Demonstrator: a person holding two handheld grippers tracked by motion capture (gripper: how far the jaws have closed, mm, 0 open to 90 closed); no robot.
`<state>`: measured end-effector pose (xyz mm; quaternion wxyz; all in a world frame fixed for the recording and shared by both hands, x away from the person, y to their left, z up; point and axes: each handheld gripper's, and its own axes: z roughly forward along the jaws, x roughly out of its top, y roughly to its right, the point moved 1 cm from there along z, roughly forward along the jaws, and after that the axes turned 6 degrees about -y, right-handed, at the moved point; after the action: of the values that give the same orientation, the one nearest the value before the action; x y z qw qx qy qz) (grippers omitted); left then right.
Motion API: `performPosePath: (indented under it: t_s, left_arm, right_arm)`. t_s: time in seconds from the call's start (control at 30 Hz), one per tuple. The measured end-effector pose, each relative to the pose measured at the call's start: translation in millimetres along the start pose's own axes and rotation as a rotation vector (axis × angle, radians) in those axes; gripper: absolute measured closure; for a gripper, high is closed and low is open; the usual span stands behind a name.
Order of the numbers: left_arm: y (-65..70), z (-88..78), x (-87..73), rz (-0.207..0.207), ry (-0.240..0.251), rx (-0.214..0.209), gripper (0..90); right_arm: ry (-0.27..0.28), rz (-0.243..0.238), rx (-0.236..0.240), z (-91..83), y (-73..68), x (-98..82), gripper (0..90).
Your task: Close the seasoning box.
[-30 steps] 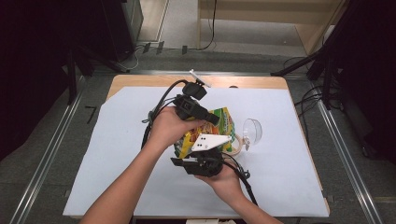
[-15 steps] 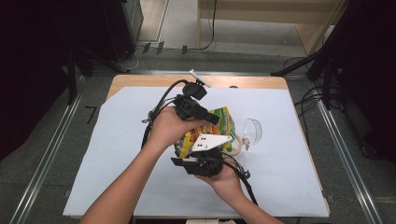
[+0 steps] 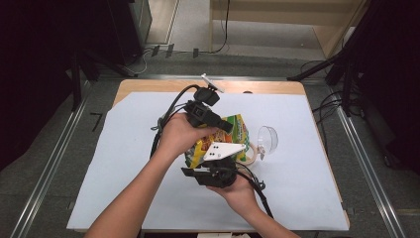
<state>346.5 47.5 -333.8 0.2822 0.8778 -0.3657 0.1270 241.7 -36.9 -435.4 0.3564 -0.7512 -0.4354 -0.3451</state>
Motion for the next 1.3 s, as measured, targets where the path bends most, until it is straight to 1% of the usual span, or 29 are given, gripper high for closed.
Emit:
performPosePath:
  t_s: [0.07, 0.33, 0.6, 0.67, 1.0, 1.3]
  left_arm:
    - [-0.2, -0.1, 0.2, -0.002, 0.003, -0.003, 83.0]
    - [1.3, -0.8, 1.0, -0.002, 0.002, -0.005, 82.8]
    - [1.4, -0.7, 2.0, 0.003, -0.004, -0.001, 82.8]
    - [1.6, -0.9, 2.5, -0.003, -0.005, -0.008, 82.9]
    - [3.5, -1.2, 3.4, 0.001, -0.004, -0.006, 83.0]
    - [2.6, -0.5, 6.2, -0.005, -0.019, -0.008, 83.0]
  right_arm:
    - [-0.002, 0.001, 0.005, -0.1, 0.4, 0.3, 72.2]
    - [0.009, 0.000, -0.006, -0.5, -0.5, 0.4, 72.3]
    - [0.009, 0.006, 0.002, -0.7, -0.5, 1.1, 72.4]
    - [0.008, 0.005, 0.001, -0.9, -0.5, 1.1, 72.6]
    - [0.014, 0.003, -0.006, -0.9, -1.1, 1.6, 73.1]
    - [0.022, 0.013, 0.001, -1.8, -0.7, 2.3, 73.2]
